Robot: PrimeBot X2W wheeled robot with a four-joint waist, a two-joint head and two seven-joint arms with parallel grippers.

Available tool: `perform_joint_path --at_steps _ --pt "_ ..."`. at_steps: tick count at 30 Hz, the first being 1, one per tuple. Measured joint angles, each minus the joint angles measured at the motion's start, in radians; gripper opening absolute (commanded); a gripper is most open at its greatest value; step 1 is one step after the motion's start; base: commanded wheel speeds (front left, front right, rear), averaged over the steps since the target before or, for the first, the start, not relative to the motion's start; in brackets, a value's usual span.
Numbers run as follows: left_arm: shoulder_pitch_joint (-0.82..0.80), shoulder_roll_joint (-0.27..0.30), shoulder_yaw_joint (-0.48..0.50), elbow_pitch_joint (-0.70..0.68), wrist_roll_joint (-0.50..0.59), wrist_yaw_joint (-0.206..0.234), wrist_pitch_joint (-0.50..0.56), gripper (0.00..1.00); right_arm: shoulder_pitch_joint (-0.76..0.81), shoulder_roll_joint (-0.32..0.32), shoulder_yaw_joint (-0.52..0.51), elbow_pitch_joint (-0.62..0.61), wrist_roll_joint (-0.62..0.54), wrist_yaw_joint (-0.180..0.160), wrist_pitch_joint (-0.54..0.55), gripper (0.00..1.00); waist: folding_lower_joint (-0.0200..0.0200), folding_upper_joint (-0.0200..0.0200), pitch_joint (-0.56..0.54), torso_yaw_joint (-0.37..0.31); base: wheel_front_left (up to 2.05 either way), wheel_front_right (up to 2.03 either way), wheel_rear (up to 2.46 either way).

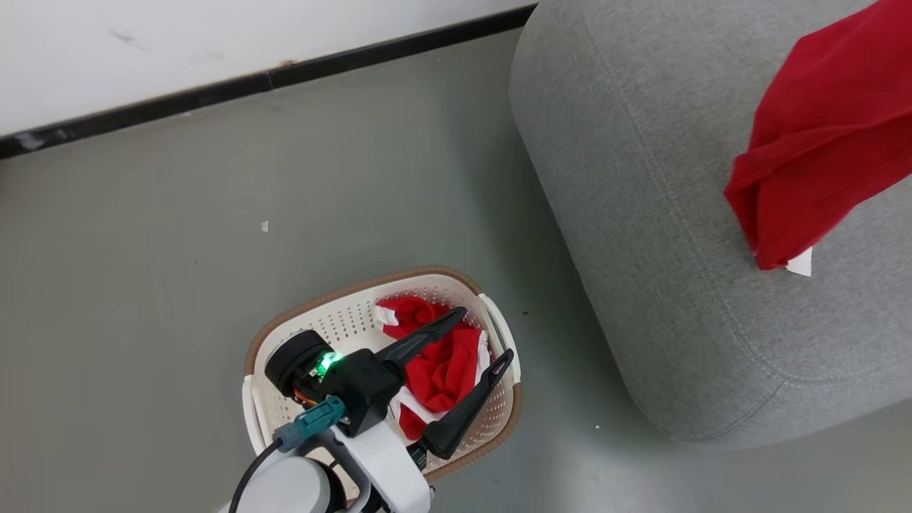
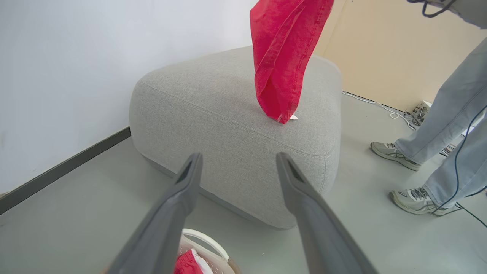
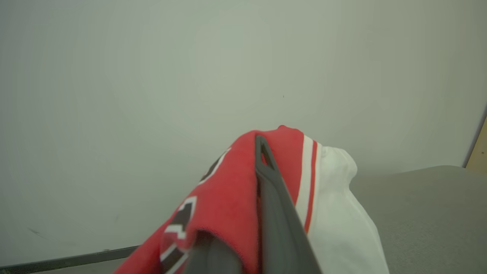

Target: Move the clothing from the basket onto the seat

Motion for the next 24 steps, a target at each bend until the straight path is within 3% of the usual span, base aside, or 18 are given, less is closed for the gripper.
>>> perform_joint_path --at_steps 14,24 --pt "-0.053 0.025 0.002 -0.074 0.014 0.0 0.043 1.0 -0.215 -0.105 -0.043 0.199 0.021 0.0 0.0 0.0 0.0 0.0 0.132 0.043 0.0 0.0 0.0" --pt "-0.103 0.033 0.019 -0.09 0.023 0.0 0.052 1.0 -0.187 -0.012 0.051 0.31 0.008 0.0 0.003 0.0 0.0 0.0 0.208 0.066 0.0 0.0 0.0"
